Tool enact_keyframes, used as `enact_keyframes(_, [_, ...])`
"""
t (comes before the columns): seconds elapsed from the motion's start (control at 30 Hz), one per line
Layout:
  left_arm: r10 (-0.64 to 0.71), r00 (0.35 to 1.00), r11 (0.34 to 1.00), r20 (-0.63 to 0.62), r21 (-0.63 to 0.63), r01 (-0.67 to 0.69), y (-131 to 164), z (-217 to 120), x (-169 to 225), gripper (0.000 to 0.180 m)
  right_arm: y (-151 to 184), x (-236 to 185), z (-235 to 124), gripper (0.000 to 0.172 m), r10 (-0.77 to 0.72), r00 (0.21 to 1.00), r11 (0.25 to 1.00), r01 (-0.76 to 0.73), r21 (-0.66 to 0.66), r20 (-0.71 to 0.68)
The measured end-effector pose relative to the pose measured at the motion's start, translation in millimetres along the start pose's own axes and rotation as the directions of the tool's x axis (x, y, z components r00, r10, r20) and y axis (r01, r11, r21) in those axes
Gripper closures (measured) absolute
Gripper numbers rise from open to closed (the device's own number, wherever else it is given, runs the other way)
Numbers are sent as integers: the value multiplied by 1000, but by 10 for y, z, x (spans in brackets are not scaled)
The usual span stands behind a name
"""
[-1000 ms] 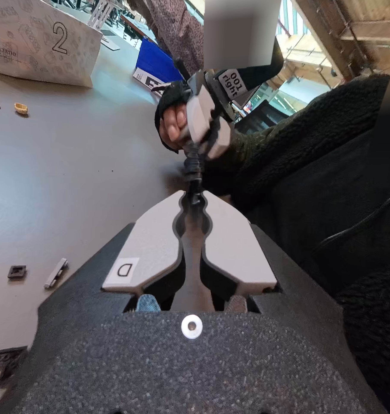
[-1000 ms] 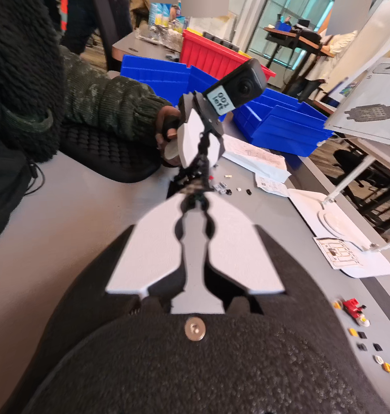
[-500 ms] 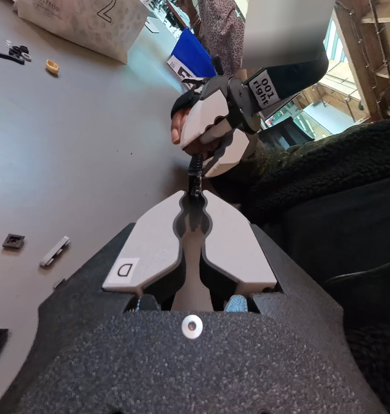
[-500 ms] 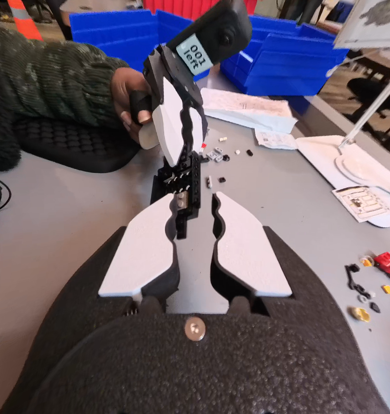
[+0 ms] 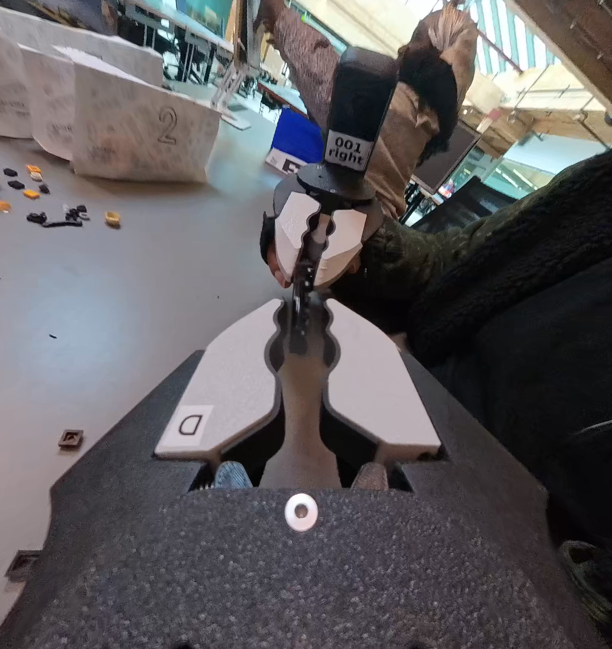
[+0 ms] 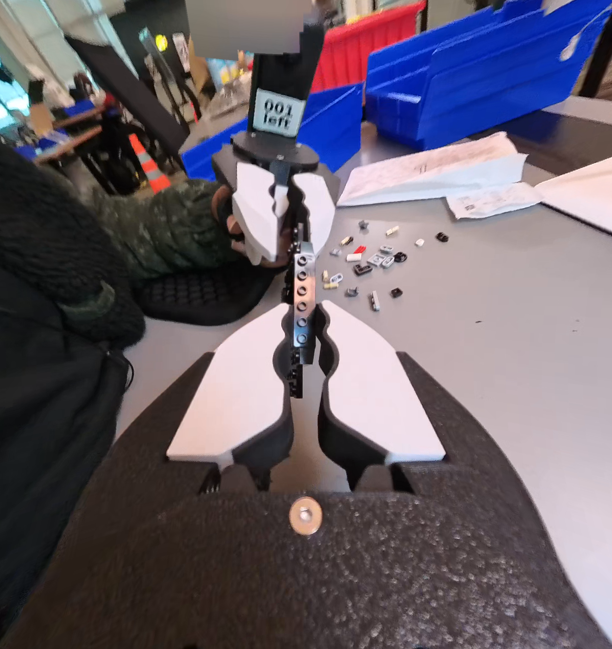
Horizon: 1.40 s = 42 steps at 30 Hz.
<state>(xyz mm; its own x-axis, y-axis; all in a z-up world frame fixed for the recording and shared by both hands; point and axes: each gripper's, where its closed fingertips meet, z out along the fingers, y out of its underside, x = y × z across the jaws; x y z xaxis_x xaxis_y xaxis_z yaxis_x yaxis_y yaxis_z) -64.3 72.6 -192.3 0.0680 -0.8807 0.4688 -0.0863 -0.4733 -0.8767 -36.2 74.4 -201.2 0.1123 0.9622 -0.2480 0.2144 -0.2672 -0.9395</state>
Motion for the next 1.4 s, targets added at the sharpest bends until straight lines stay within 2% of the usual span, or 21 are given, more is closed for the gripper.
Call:
enact_keyframes(0.13, [-6, 1000, 999, -14, 34, 6, -43, 6, 16, 152, -248, 73, -101, 161, 82, 996, 984, -77, 162, -22])
enact_keyframes(0.27, [16, 1000, 998, -20, 69, -15, -107, 138, 92, 149, -529, 107, -185, 161, 232, 972, 905, -229, 359, 36])
enact_keyframes(0.33, [16, 1000, 993, -17, 115, -14, -190, 197, 122, 151, -584, 129, -175, 161, 304, 950, 858, -304, 413, 68])
enact_keyframes(0.47, [-33, 999, 986, -13, 161, 34, -253, 209, 106, 167, -574, 142, -114, 161, 388, 915, 797, -394, 458, 112])
enact_keyframes(0.6, [-71, 997, 988, 15, 138, 68, -233, 155, 44, 169, -537, 145, -73, 160, 390, 915, 806, -392, 443, 99])
enact_keyframes(0.7, [-88, 996, 993, 0, 79, 88, -170, 121, 50, 169, -477, 99, -39, 161, 347, 933, 858, -355, 370, 91])
enact_keyframes(0.83, [-120, 992, 988, -27, -104, 116, 114, 121, 94, 169, -391, 31, -20, 148, 162, 987, 958, -163, 236, 24])
enact_keyframes(0.93, [-144, 989, 971, -40, -199, 133, 276, 174, 128, 169, -246, 25, 21, 135, 41, 999, 996, -39, 81, -20])
enact_keyframes(0.97, [-153, 987, 967, -48, -211, 140, 301, 198, 142, 169, -204, 13, 42, 137, 34, 999, 998, -33, 53, -14])
enact_keyframes(1.0, [-161, 985, 965, -55, -218, 145, 319, 216, 152, 169, -187, 1, 53, 155, 38, 999, 998, -38, 52, -9])
enact_keyframes(1.1, [-169, 984, 972, -55, -173, 158, 266, 215, 129, 169, -203, 26, 39, 158, 111, 994, 990, -111, 88, 1])
enact_keyframes(1.2, [-138, 990, 988, -34, -74, 135, 114, 191, 86, 167, -288, 50, 10, 161, 281, 956, 943, -290, 163, 80])
enact_keyframes(1.27, [-125, 991, 992, -43, -32, 124, 49, 202, 100, 160, -305, 27, 35, 162, 406, 898, 883, -433, 182, 169])
enact_keyframes(1.33, [-144, 988, 990, -63, -21, 143, 29, 207, 124, 167, -308, -8, 68, 162, 518, 811, 802, -571, 174, 274])
enact_keyframes(1.4, [-201, 978, 979, -62, -32, 199, 42, 205, 98, 168, -289, 24, 80, 162, 583, 748, 741, -650, 170, 317])
